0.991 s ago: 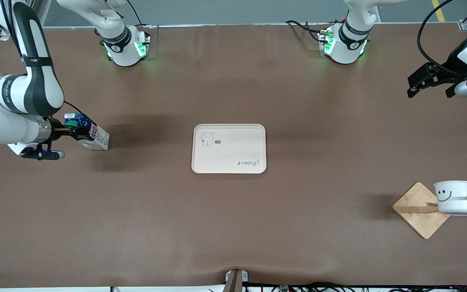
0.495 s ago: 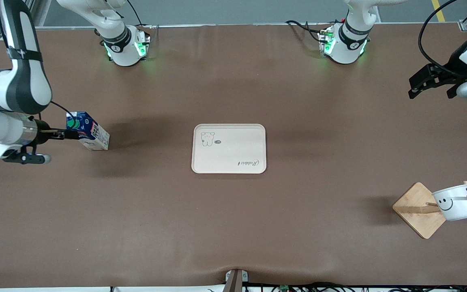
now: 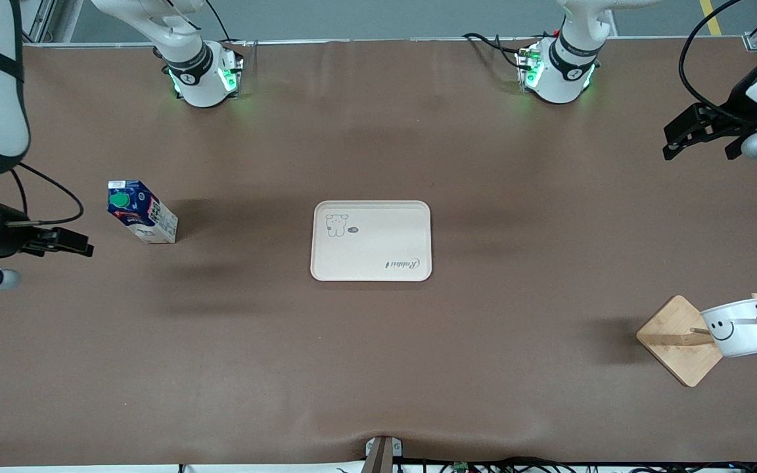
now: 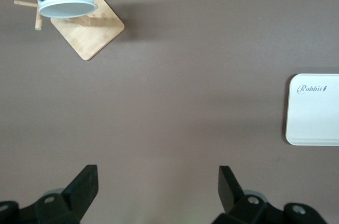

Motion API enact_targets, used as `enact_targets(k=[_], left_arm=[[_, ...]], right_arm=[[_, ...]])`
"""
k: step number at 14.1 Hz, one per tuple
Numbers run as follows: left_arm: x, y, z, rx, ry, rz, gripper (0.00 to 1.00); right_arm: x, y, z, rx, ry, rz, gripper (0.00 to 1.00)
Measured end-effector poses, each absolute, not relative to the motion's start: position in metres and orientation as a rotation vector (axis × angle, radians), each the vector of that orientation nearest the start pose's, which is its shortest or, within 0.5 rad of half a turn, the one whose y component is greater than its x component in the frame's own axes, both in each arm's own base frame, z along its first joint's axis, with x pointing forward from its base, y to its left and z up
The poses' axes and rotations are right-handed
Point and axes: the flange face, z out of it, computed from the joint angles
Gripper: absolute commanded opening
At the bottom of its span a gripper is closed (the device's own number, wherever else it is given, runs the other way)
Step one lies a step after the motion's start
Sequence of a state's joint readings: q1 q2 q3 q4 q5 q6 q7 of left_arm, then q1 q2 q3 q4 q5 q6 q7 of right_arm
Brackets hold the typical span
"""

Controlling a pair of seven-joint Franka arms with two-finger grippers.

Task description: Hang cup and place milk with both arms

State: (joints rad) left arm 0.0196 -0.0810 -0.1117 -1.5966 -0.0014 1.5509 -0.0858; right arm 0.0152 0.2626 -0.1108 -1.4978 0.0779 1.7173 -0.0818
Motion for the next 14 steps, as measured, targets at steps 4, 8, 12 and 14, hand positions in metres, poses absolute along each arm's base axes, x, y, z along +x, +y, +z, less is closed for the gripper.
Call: enact_targets(k=[4, 8, 12, 14], left_arm=[[0.522, -0.05, 0.655, -3.124, 0.009, -0.029, 1.0], [0.521, -0.044, 0.656, -3.123, -0.006, -0.014, 1.0], [0.518, -0.04, 0.658, -3.122, -0.018, 0.003, 1.0], [0.518, -0.041, 0.659, -3.122, -0.016, 0.007, 1.0]], right_arm=[[0.624, -0.041, 0.566, -3.081, 0.016, 0.069, 1.0], [0.587, -0.044, 0.618, -3.073, 0.017, 0.004, 1.0], [0.536, -0.049, 0.641, -3.068, 0.017, -0.019, 1.0], [0.522, -0.048, 0.641, -3.101, -0.005, -0.006, 1.0]])
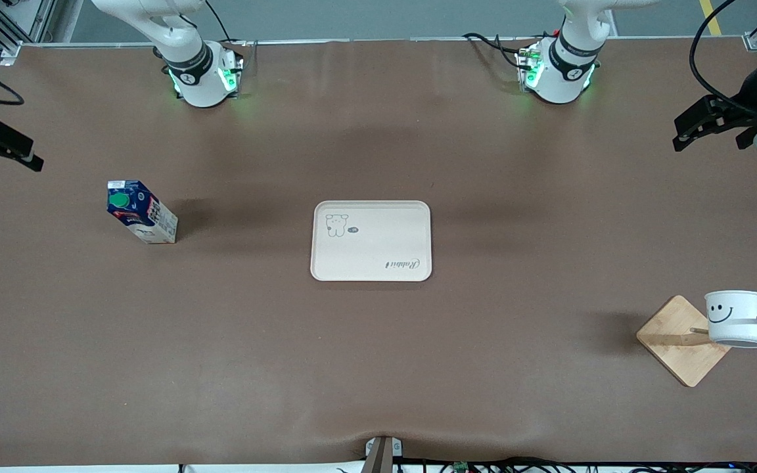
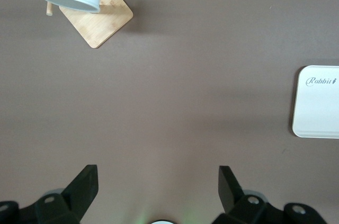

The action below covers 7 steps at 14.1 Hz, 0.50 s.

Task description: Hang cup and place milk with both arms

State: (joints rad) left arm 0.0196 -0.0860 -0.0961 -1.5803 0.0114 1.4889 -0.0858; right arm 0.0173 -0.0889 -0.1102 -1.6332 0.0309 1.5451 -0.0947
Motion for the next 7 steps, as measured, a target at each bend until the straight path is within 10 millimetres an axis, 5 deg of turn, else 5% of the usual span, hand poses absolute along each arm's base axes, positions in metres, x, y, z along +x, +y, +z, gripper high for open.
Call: enact_targets(k=[7], left_arm=[[0.5159, -0.0416, 0.6603, -3.12, -0.068, 0.007, 1.0]], right_arm=[[0.519, -0.0417, 0.6455, -3.132, -0.063, -0.029, 1.0]])
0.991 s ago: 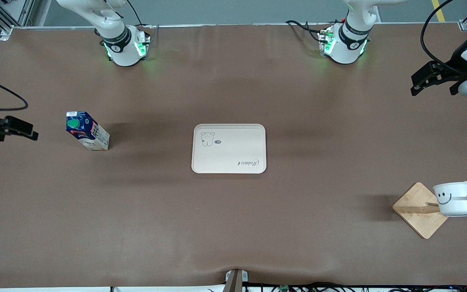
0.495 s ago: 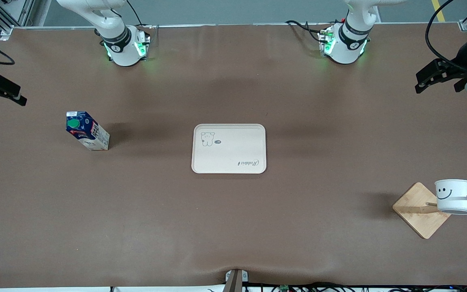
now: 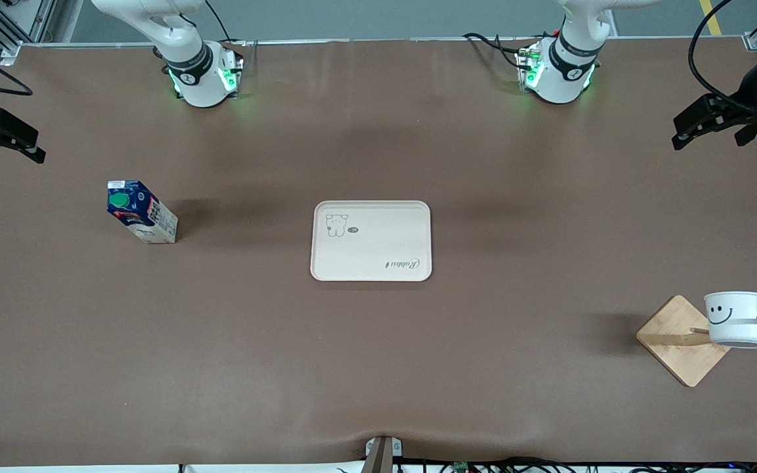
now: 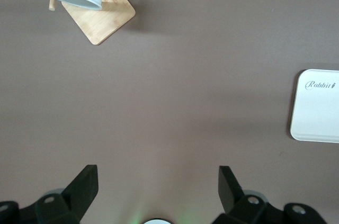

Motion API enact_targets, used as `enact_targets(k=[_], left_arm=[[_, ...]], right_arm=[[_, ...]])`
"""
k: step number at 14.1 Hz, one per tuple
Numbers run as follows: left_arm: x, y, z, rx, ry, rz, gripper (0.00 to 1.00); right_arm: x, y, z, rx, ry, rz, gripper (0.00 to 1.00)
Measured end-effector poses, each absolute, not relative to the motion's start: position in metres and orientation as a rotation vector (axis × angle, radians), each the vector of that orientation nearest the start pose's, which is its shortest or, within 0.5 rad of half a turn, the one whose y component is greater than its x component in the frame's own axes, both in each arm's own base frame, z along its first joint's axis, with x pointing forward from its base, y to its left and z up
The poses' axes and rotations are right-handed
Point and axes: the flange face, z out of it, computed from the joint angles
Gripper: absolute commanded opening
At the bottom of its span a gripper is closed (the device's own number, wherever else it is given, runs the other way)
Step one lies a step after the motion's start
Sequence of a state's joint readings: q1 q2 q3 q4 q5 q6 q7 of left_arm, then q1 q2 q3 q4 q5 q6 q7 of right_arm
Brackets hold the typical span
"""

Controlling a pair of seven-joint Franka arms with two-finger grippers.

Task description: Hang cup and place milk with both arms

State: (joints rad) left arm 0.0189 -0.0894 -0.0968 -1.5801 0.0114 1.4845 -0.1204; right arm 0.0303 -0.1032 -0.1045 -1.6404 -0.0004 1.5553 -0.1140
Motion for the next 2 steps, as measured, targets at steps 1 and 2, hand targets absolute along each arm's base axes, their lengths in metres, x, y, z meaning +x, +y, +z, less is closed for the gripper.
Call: enact_targets(k=[1, 2], left_arm=[[0.516, -0.041, 0.6605, -3.12, -0.069, 0.006, 1.0], [0.516, -0.0403, 0.6609, -3.121, -0.069, 0.005, 1.0]], right_arm=[[0.5188, -0.0425, 0.6457, -3.132, -0.068, -0.03, 1.0], [0.5188, -0.043, 0.6458, -3.132, -0.078, -0.03, 1.0]])
